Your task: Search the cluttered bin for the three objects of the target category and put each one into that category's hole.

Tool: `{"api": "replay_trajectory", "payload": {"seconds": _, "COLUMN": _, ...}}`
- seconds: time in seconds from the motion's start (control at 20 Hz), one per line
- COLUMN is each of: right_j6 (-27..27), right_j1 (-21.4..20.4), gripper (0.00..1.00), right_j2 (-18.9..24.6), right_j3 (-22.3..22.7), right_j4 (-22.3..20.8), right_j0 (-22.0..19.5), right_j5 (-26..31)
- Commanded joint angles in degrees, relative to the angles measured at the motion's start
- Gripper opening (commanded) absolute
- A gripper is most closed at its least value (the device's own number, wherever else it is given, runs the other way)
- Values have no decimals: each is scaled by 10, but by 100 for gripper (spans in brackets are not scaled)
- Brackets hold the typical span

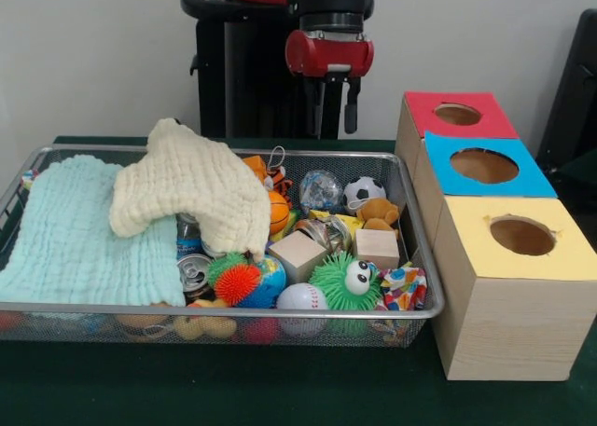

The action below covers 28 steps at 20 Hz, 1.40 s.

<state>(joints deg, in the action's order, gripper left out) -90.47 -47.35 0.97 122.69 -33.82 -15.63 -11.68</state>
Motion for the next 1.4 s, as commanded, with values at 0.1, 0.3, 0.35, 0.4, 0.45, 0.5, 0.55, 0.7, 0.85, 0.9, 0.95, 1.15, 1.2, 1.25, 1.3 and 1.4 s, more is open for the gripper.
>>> {"api": "replay_trajectory", "payload": {"seconds": 0.1, "right_j6": -121, "right_j1": 121, "gripper": 100, "right_j2": -77, "right_j3": -18, "right_j4": 59, "right_j0": 21, "right_j5": -105}}
{"api": "replay_trajectory", "payload": {"seconds": 0.3, "right_j6": -120, "right_j1": 155, "gripper": 100, "right_j2": -94, "right_j3": -19, "right_j4": 91, "right_j0": 47, "right_j5": -154}}
{"api": "replay_trajectory", "payload": {"seconds": 0.35, "right_j6": -121, "right_j1": 161, "gripper": 100, "right_j2": -95, "right_j3": -20, "right_j4": 102, "right_j0": 54, "right_j5": -165}}
{"api": "replay_trajectory", "payload": {"seconds": 0.4, "right_j6": -121, "right_j1": 163, "gripper": 100, "right_j2": -95, "right_j3": -20, "right_j4": 108, "right_j0": 58, "right_j5": -170}}
{"api": "replay_trajectory", "payload": {"seconds": 0.45, "right_j6": -124, "right_j1": 163, "gripper": 100, "right_j2": -91, "right_j3": -20, "right_j4": 114, "right_j0": 60, "right_j5": -172}}
{"api": "replay_trajectory", "payload": {"seconds": 0.5, "right_j6": -124, "right_j1": 162, "gripper": 100, "right_j2": -86, "right_j3": -19, "right_j4": 117, "right_j0": 61, "right_j5": -171}}
{"api": "replay_trajectory", "payload": {"seconds": 0.55, "right_j6": -126, "right_j1": 155, "gripper": 100, "right_j2": -82, "right_j3": -18, "right_j4": 120, "right_j0": 61, "right_j5": -166}}
{"api": "replay_trajectory", "payload": {"seconds": 0.7, "right_j6": -128, "right_j1": 156, "gripper": 100, "right_j2": -75, "right_j3": -17, "right_j4": 129, "right_j0": 62, "right_j5": -168}}
{"api": "replay_trajectory", "payload": {"seconds": 0.85, "right_j6": -132, "right_j1": 150, "gripper": 100, "right_j2": -67, "right_j3": -13, "right_j4": 136, "right_j0": 64, "right_j5": -169}}
{"api": "replay_trajectory", "payload": {"seconds": 0.9, "right_j6": -132, "right_j1": 147, "gripper": 100, "right_j2": -66, "right_j3": -12, "right_j4": 138, "right_j0": 64, "right_j5": -168}}
{"api": "replay_trajectory", "payload": {"seconds": 0.95, "right_j6": -132, "right_j1": 144, "gripper": 100, "right_j2": -63, "right_j3": -11, "right_j4": 139, "right_j0": 64, "right_j5": -164}}
{"api": "replay_trajectory", "payload": {"seconds": 1.15, "right_j6": -135, "right_j1": 158, "gripper": 100, "right_j2": -63, "right_j3": -14, "right_j4": 147, "right_j0": 68, "right_j5": -178}}
{"api": "replay_trajectory", "payload": {"seconds": 1.2, "right_j6": -135, "right_j1": 164, "gripper": 100, "right_j2": -64, "right_j3": -15, "right_j4": 149, "right_j0": 70, "right_j5": -184}}
{"api": "replay_trajectory", "payload": {"seconds": 1.25, "right_j6": -136, "right_j1": 173, "gripper": 100, "right_j2": -65, "right_j3": -18, "right_j4": 153, "right_j0": 73, "right_j5": -193}}
{"api": "replay_trajectory", "payload": {"seconds": 1.3, "right_j6": -136, "right_j1": 175, "gripper": 100, "right_j2": -65, "right_j3": -19, "right_j4": 156, "right_j0": 74, "right_j5": -195}}
{"api": "replay_trajectory", "payload": {"seconds": 1.4, "right_j6": -137, "right_j1": 185, "gripper": 100, "right_j2": -66, "right_j3": -22, "right_j4": 164, "right_j0": 81, "right_j5": -207}}
